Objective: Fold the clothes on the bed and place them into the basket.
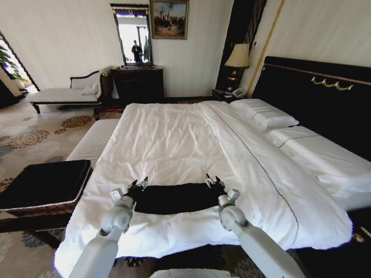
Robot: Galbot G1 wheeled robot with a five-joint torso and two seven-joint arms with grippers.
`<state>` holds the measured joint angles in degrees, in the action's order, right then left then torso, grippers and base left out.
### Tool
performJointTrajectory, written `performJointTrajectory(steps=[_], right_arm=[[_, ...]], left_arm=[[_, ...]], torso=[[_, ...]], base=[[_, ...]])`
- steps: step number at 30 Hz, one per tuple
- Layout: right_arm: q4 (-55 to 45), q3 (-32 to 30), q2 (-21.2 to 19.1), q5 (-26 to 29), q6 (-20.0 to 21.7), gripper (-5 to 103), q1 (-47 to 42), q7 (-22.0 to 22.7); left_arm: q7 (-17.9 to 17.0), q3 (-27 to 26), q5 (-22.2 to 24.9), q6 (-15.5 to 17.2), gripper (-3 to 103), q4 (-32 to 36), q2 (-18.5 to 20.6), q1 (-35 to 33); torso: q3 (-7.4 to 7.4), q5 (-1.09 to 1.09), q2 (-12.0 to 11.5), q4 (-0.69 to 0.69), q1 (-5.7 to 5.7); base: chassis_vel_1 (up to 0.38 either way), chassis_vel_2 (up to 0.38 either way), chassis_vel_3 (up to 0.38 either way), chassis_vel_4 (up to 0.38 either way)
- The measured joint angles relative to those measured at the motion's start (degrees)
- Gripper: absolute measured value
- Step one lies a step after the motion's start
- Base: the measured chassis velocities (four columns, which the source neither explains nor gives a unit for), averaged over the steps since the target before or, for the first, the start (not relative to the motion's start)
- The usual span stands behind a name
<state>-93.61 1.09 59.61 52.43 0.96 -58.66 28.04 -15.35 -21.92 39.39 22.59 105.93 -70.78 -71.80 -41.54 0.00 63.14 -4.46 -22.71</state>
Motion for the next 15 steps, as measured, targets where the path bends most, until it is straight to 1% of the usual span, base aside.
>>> performJointTrajectory(steps=[1,2,3,4,5,6,7,8,10,11,13,14,15], right_arm=[[0.0,0.0,0.0,0.0,0.0,83,0.0,0.0],[0.2,0.4,0.1,0.2,1.5,88,0.4,0.8],[0.2,0.5,0.1,0.4,2.0,88,0.4,1.1],[0.2,0.9,0.0,0.6,3.8,93,0.6,2.4],[0.2,0.9,0.0,0.6,3.8,93,0.6,2.4],[0.0,1.0,-0.3,0.7,4.7,97,0.4,3.1],[-0.5,1.1,-0.6,0.7,5.1,99,0.1,3.6],[-1.1,1.1,-0.9,0.7,5.5,99,-0.2,4.0],[-4.8,1.0,-2.7,0.7,6.5,100,-2.6,5.9],[-4.8,1.0,-2.7,0.7,6.5,100,-2.6,5.9],[-8.5,0.6,-4.4,0.8,6.9,100,-5.3,7.3],[-11.2,0.1,-5.6,1.1,7.3,100,-7.8,8.4],[-11.2,0.1,-5.6,1.1,7.3,100,-7.8,8.4]], left_arm=[[0.0,0.0,0.0,0.0,88,0.0,0.0,0.0],[-0.2,0.3,-1.4,0.7,88,0.0,0.2,-0.5],[-0.3,0.4,-1.9,1.0,94,0.0,0.4,-0.8],[-0.9,0.8,-4.7,2.3,97,0.5,1.2,-2.3],[-0.9,0.8,-4.7,2.3,97,0.5,1.2,-2.3],[-1.1,0.8,-6.6,2.9,99,1.4,1.9,-3.4],[-1.4,0.7,-7.4,3.4,99,2.2,2.4,-4.3],[-1.6,0.6,-7.8,3.8,99,3.0,2.7,-5.2],[-2.5,0.1,-8.4,5.2,100,6.3,4.0,-8.4],[-2.5,0.1,-8.4,5.2,100,6.3,4.0,-8.4],[-3.2,-0.4,-8.5,6.3,100,9.0,4.9,-10.9],[-3.8,-0.7,-8.5,7.5,100,10.8,5.6,-12.7],[-3.8,-0.7,-8.5,7.5,100,10.8,5.6,-12.7]], torso=[[0.0,0.0,0.0,0.0,0.0],[0.0,0.0,0.0,0.0,0.0],[0.0,0.0,0.0,0.0,0.0],[0.0,-0.02,0.0,0.02,0.0],[0.0,-0.02,0.0,0.02,0.0],[0.0,0.0,0.0,0.02,0.01],[0.01,0.0,0.0,0.02,0.01],[0.01,0.0,0.0,0.02,0.01],[0.01,0.0,0.0,0.0,0.0],[0.01,0.0,0.0,0.0,0.0],[0.01,-0.01,0.0,0.0,0.01],[0.02,-0.02,0.0,0.0,0.01],[0.02,-0.02,0.0,0.0,0.01]], base=[[0.0,0.0,0.0,0.0],[0.0,0.0,0.0,0.0],[0.0,0.0,0.0,0.0],[0.0,0.0,0.0,0.0],[0.0,0.0,0.0,0.0],[0.0,0.0,0.0,0.0],[0.0,0.0,0.0,0.0],[0.0,0.0,0.0,0.0],[0.0,0.0,0.0,0.0],[0.0,0.0,0.0,0.0],[0.0,0.0,0.0,0.0],[0.0,0.0,0.0,0.0],[0.0,0.0,0.0,0.0]])
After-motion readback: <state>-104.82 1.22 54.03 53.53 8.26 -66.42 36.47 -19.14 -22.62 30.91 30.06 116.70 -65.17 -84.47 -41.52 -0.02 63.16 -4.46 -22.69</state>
